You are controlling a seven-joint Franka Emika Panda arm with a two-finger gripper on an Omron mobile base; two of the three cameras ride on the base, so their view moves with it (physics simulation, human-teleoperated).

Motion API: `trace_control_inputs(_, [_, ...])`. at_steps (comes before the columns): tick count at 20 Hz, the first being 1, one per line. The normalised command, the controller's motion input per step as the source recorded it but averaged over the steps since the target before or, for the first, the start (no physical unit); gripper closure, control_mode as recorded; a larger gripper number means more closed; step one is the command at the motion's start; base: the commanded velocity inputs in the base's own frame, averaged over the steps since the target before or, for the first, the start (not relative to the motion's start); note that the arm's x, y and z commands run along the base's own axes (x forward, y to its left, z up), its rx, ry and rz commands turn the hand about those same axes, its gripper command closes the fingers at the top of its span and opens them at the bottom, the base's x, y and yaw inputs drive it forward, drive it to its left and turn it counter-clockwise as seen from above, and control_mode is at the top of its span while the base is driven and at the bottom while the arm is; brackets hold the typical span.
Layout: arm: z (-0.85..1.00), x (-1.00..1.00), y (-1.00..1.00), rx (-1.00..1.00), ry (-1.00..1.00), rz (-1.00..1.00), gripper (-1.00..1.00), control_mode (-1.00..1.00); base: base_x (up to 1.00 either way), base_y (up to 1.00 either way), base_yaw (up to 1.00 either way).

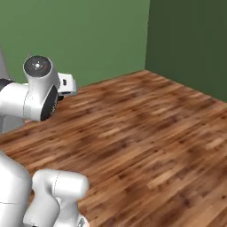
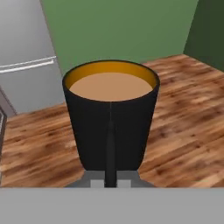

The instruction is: Pick the cup of tea, navigate to the dining table, and place it on the saucer.

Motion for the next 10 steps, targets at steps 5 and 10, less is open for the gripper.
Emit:
trace_control_inputs(5, [0.0,0.0,0.0,0.0,0.0,0.0,1.0,1.0,0.0,0.18,-1.0])
trace_control_inputs(10, [0.0,0.0,0.0,0.0,0.0,0.0,1.0,1.0,0.0,0.18,-1.0])
